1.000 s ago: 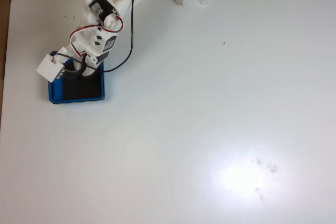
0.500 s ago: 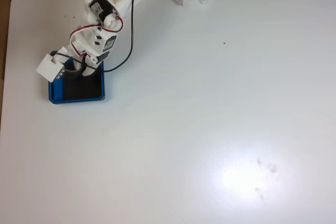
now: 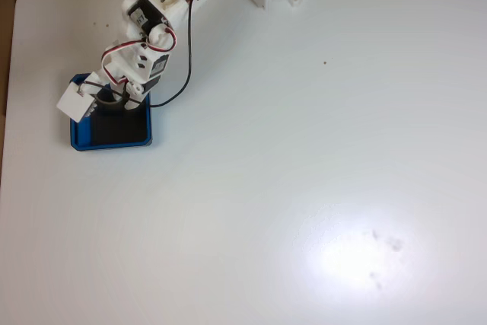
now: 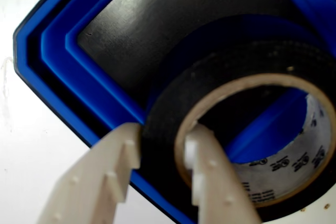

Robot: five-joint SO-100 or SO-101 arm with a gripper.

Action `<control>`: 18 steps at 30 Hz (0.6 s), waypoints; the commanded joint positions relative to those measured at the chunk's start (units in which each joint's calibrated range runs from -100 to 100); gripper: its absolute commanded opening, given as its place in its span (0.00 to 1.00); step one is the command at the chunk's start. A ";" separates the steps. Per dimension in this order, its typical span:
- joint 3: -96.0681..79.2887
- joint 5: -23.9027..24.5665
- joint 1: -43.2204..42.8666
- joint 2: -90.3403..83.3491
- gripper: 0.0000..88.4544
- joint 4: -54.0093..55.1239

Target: Pick the black tape roll and drop it in the blue box

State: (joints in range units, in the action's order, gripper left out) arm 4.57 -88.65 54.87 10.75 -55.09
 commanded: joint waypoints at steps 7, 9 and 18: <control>4.95 0.21 -0.31 1.96 0.01 0.96; 4.95 0.21 -0.31 2.21 0.01 3.19; 4.41 0.21 -0.21 4.13 0.01 6.00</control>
State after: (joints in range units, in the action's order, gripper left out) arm 4.93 -88.65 54.87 15.58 -50.16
